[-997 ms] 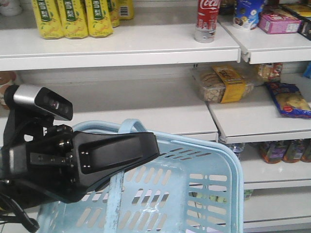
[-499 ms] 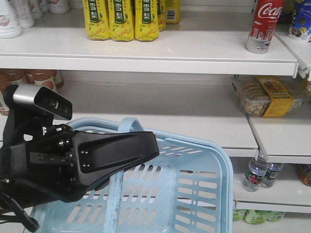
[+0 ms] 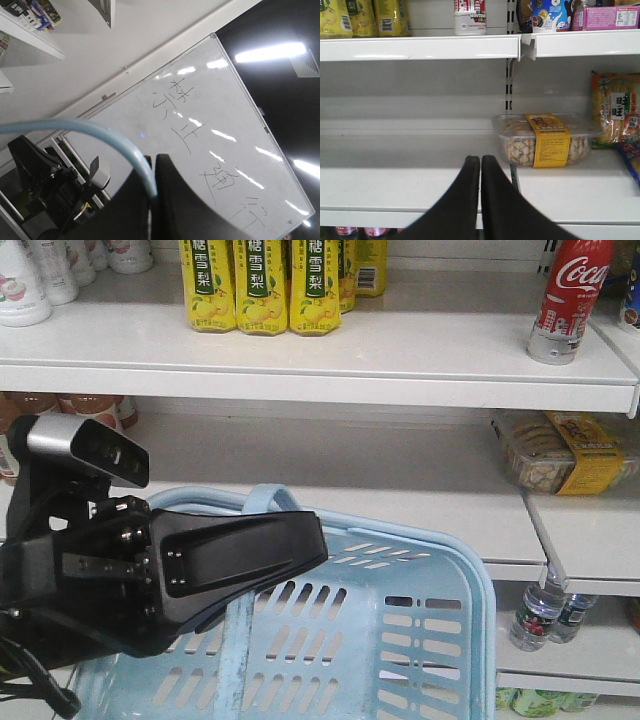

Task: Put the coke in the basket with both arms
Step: 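Drive closer to the Coca-Cola bottle shelf, basket held in left gripper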

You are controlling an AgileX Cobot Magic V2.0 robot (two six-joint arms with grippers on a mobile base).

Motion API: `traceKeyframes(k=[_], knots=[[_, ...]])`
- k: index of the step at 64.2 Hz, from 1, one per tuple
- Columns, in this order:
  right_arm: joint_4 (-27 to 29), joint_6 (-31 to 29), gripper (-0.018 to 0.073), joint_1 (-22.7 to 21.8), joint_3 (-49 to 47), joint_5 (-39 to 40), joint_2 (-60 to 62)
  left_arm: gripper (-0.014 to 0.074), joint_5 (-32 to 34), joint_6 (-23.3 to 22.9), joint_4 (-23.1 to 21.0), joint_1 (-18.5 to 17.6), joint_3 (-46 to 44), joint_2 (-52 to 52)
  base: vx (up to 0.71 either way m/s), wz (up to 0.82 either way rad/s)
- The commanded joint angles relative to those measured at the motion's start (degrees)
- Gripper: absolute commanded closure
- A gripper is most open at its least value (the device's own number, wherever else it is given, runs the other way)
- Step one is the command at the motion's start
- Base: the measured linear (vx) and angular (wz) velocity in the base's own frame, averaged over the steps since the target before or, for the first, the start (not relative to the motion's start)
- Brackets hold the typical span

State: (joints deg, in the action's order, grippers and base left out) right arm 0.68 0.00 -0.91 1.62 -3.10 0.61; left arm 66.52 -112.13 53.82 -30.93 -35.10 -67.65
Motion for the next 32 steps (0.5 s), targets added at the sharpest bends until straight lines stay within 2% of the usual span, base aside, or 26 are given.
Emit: traceKeyframes(k=[1,32], knots=[[-0.21,0.0,0.0564,-0.15,0.32,4.23,0.72,0.0604,9.67,0.26,-4.19,-0.37,-1.41,1.33,0.05,-0.04],[-0.21,0.0,0.0564,-0.15,0.32,4.23,0.72,0.0604,9.67,0.26,-4.19,-0.37,-1.41,1.33,0.06,-0.06]])
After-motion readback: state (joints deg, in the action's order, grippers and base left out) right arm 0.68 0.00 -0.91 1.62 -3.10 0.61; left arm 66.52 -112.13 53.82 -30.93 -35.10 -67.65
